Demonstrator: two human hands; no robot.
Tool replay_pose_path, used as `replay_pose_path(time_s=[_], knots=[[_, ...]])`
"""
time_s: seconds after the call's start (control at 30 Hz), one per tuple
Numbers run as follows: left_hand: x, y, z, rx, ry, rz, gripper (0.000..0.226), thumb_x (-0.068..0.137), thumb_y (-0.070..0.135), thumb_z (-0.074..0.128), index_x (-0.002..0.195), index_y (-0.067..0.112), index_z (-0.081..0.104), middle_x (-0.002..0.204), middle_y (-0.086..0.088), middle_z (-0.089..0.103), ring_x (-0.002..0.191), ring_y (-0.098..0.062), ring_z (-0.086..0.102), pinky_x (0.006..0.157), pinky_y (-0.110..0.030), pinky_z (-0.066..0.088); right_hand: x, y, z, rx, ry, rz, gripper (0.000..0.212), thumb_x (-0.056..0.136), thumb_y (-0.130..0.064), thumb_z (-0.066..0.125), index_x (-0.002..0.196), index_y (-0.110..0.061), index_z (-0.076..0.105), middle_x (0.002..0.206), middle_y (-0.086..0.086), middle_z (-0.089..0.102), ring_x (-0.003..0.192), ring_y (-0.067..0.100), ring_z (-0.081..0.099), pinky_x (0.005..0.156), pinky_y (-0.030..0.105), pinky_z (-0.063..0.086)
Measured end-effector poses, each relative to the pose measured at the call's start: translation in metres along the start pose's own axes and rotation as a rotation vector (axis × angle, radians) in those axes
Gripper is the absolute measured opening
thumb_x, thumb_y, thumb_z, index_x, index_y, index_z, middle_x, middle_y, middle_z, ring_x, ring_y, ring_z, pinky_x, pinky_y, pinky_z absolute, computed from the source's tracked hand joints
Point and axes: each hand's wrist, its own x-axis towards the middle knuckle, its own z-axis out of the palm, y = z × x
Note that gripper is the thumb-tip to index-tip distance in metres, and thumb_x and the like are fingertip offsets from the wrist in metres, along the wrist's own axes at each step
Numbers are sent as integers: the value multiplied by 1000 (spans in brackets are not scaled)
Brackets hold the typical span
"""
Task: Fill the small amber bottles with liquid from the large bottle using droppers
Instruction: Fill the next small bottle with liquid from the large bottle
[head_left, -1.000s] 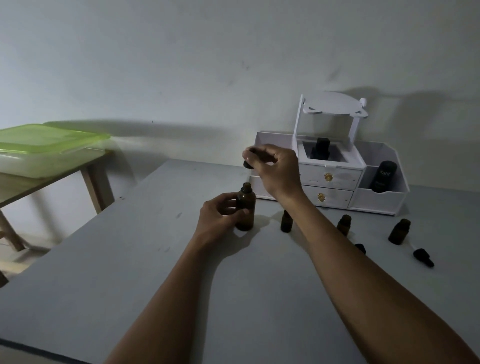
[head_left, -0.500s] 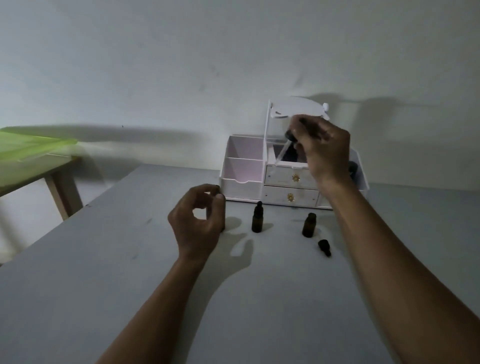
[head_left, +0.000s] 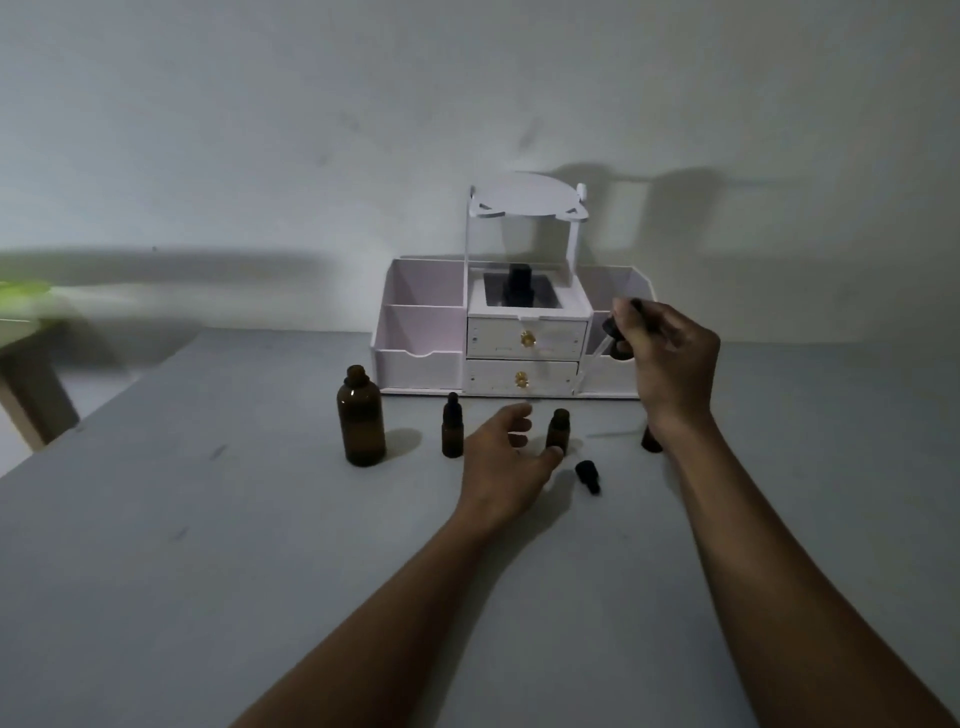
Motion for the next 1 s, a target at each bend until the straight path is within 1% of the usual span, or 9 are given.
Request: replay_pose_path(time_s=[0.17,0.27,0.37,0.5,0.6,0.63,0.7,0.83,1.0], knots=[[15,3,7,-1,-14,-24,66,81,22,80,140,16,53,131,-4,62,104,-12,59,90,-27,51,0,8,2,-11,1,27,14,87,-23,74,98,-15,76,87,6,75,87,19,73,85,43,60],[19,5,11,-7,-22,-38,64,79,21,82,137,15,56,128,-4,63,104,-12,60,91,-28,51,0,11,2,-44,-3,42,18,87,-25,74,101,-12,76,88,4,76,87,16,73,85,41,61],[17,4,14,2,-35,-9,54,80,20,81,130,15,62,123,-3,67,105,-13,63,94,-28,52,-1,13,4,-90,-23,52,19,88,-27,73,101,-13,76,87,0,75,88,14,72,85,41,61],[11,4,16,-42,1,-16,38,85,12,75,122,16,68,118,2,70,102,-6,62,80,-9,44,-3,13,8,-129,-57,52,16,88,-29,72,101,-18,75,85,-12,72,88,9,72,86,39,60],[9,5,13,-51,5,-6,37,86,10,73,123,14,68,116,2,70,99,-4,62,79,-6,46,-5,14,10,-149,-77,49,18,88,-29,72,102,-18,75,83,-16,69,86,7,71,86,36,60],[9,5,12,-49,4,-3,37,87,9,73,123,14,67,116,1,70,98,-4,62,75,-4,45,-5,14,11,-150,-77,48,18,88,-28,72,102,-17,75,83,-16,69,85,7,70,86,34,60],[9,5,10,-44,4,2,37,87,8,73,123,13,68,116,0,71,96,-4,61,69,-2,40,-5,17,12,-147,-72,42,18,88,-28,73,102,-16,76,82,-14,70,83,5,70,85,29,59],[9,3,10,-48,3,-1,35,86,9,73,120,14,69,114,0,72,85,6,59,66,0,38,-4,22,14,-151,-66,0,19,87,-25,74,97,-8,77,85,1,75,76,-2,68,73,7,51],[10,4,11,-45,-12,-15,37,86,9,73,123,14,68,116,1,71,85,6,57,65,0,38,-6,24,17,-155,-25,-17,15,85,-21,76,88,-6,78,76,0,73,68,-8,65,67,1,46]])
